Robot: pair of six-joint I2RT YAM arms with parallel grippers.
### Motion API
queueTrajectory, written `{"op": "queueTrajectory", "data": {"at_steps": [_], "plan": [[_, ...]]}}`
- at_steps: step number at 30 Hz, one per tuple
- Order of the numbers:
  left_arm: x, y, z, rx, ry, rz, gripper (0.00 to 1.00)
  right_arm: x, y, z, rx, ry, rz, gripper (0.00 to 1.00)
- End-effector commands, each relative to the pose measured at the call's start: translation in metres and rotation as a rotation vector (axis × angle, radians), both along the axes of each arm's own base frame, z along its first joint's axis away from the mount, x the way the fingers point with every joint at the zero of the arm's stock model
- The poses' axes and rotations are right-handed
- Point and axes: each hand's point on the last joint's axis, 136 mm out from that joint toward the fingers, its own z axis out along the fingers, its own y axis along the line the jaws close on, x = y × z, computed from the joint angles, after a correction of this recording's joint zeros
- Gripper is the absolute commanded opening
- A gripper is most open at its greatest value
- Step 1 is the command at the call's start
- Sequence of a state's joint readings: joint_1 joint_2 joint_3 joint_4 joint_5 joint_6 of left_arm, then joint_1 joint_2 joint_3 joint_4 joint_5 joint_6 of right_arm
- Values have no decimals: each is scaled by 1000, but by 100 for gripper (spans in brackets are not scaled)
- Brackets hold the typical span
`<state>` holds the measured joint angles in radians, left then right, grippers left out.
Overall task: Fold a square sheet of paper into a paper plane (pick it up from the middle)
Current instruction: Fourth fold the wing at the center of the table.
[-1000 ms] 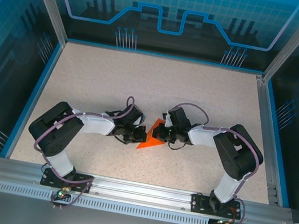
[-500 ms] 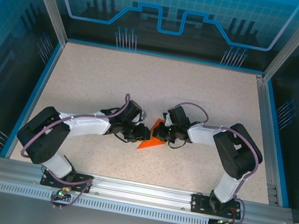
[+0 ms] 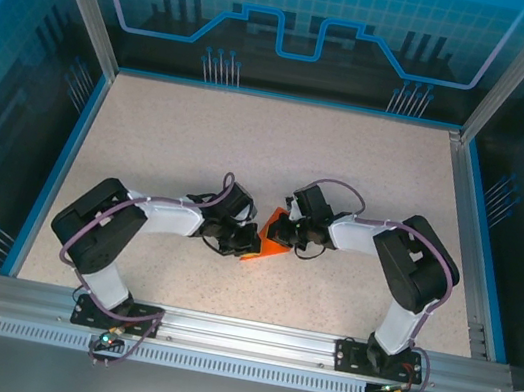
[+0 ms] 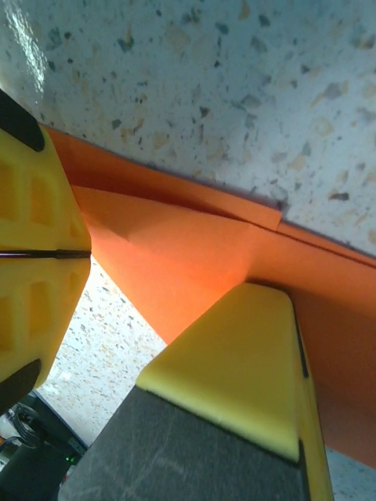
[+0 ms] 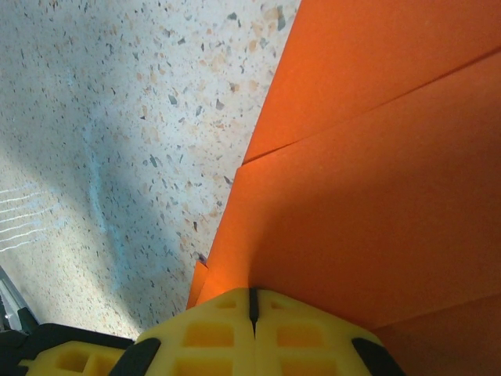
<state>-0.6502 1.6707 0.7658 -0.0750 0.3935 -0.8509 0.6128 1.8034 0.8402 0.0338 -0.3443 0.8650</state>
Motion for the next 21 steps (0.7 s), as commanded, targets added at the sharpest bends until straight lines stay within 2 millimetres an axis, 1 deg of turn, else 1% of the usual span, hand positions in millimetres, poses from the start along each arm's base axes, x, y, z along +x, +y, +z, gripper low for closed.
{"op": "queueTrajectory", "data": {"at_steps": [1, 7, 13, 21], "plan": [[-1, 6, -7, 38, 8, 7, 9, -29, -40, -53, -209, 149, -48, 0], [-2, 14, -14, 49, 20, 40, 9, -31, -43, -55, -225, 154, -49, 0], [-7, 24, -23, 72, 34, 66, 9, -32, -44, -57, -233, 159, -50, 0], [-9, 31, -23, 81, 35, 77, 9, -33, -48, -60, -252, 168, -52, 0]]}}
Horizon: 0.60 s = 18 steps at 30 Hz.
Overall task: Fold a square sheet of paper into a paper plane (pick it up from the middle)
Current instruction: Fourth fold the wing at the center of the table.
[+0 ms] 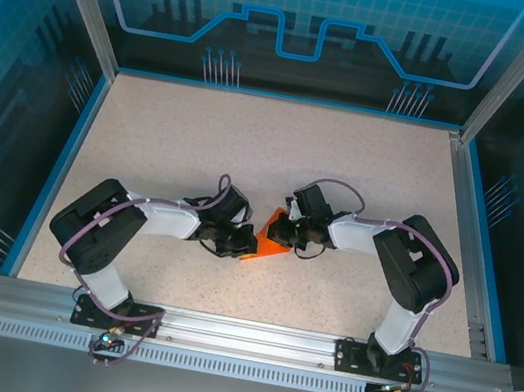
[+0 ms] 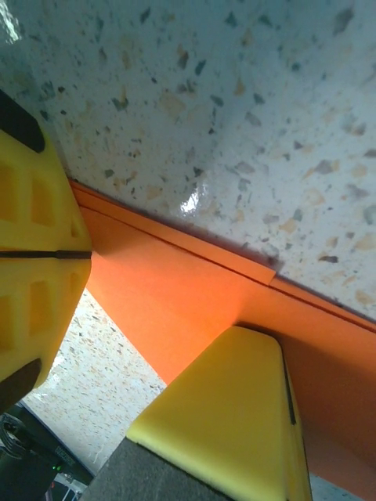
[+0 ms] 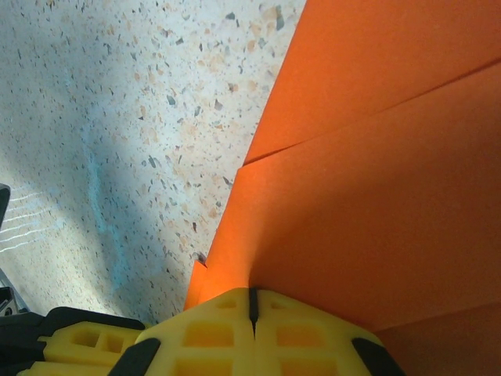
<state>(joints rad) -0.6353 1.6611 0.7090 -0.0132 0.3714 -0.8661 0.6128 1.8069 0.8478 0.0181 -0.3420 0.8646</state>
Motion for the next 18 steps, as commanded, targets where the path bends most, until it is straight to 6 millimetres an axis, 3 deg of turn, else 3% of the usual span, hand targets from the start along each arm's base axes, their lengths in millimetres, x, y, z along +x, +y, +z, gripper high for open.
{"op": "queueTrajectory", "data": {"at_steps": [1, 10, 18], "plan": [[-11, 21, -14, 71, 50, 38, 9, -33, -47, -59, -244, 160, -52, 0], [-8, 22, 1, 64, 8, 23, 11, -34, -49, -63, -262, 175, -54, 0], [-10, 29, -9, 110, 19, 24, 10, -35, -50, -65, -267, 183, -53, 0]]}}
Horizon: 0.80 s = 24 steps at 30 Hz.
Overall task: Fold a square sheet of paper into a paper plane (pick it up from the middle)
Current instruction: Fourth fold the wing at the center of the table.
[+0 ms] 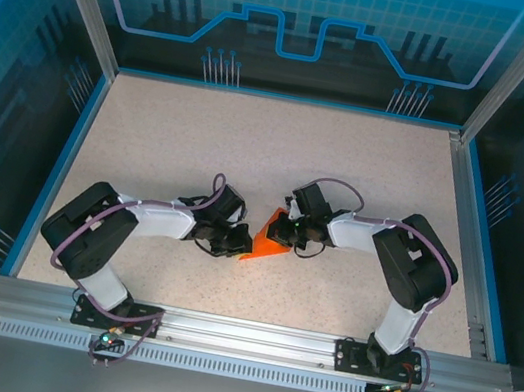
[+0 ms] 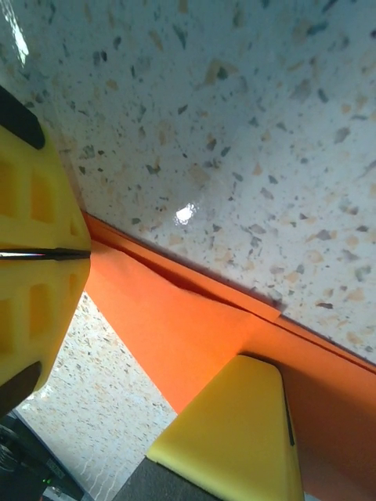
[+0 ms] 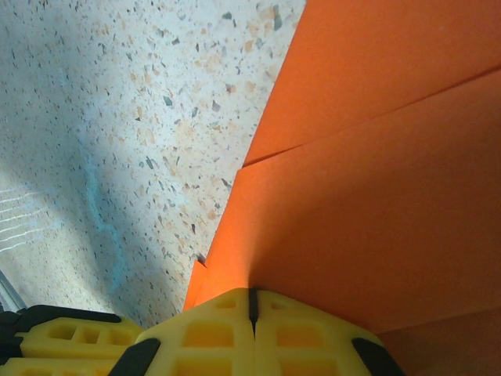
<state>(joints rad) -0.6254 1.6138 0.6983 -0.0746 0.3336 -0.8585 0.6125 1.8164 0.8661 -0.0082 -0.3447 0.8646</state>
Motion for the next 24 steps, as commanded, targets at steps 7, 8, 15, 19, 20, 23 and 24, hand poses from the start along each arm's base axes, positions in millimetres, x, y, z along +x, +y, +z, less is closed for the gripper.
{"op": "queueTrajectory", "data": {"at_steps": [7, 8, 15, 19, 20, 23, 24], "plan": [[-11, 26, -20, 126, 38, 13, 9, -36, -52, -66, -267, 172, -53, 0], [-12, 28, -22, 135, 42, 14, 9, -36, -52, -67, -268, 173, -53, 0], [-12, 27, -18, 129, 43, 5, 9, -36, -52, -66, -269, 175, -53, 0], [-10, 12, 6, 31, 0, -27, 12, -37, -52, -67, -273, 175, -50, 0], [-10, 8, 12, 5, -7, -39, 13, -37, -52, -67, -273, 175, -52, 0], [-11, 1, 18, -42, -9, -58, 15, -37, -52, -68, -274, 178, -53, 0], [-13, 0, 17, -46, -2, -62, 15, -37, -52, -68, -274, 178, -52, 0]]}}
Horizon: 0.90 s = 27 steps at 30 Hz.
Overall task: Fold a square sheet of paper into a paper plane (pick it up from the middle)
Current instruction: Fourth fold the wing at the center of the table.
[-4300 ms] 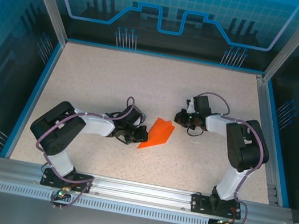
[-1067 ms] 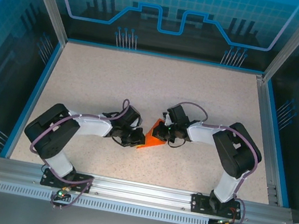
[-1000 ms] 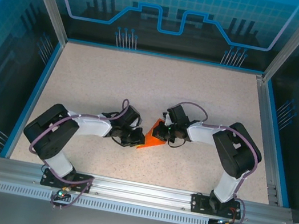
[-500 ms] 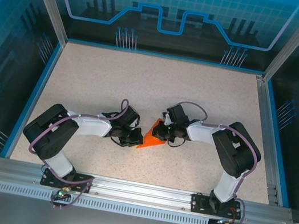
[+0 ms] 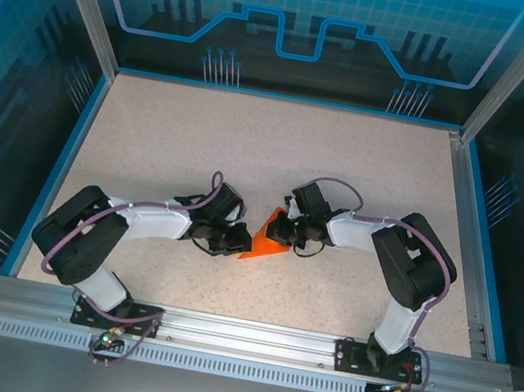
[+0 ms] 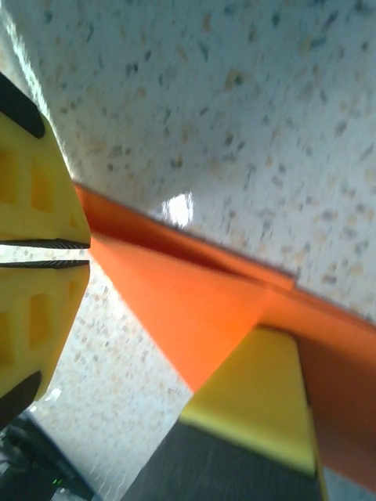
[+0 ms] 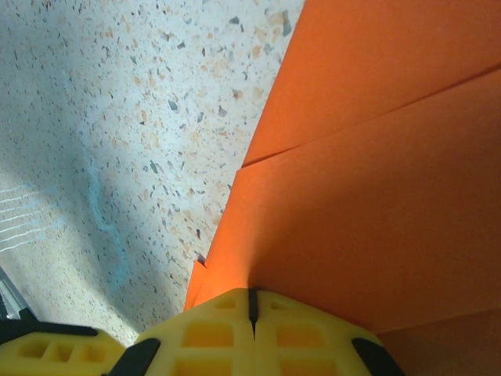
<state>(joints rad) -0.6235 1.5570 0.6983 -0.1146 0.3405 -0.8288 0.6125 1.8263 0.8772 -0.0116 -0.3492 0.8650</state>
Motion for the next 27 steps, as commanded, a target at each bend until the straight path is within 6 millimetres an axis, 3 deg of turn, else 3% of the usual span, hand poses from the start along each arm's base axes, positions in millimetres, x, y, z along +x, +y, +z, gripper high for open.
{"op": "queueTrajectory", "data": {"at_steps": [1, 7, 17, 27], "plan": [[-11, -2, 2, -35, 30, -40, 15, -38, -54, -67, -276, 174, -55, 0], [-13, 0, -12, -7, 60, -42, 15, -38, -54, -68, -278, 178, -55, 0], [-16, 24, -32, 136, 79, -14, 13, -39, -57, -70, -298, 184, -56, 0], [-35, 41, -40, 161, 114, 1, 10, -42, -63, -73, -330, 198, -60, 0]]}}
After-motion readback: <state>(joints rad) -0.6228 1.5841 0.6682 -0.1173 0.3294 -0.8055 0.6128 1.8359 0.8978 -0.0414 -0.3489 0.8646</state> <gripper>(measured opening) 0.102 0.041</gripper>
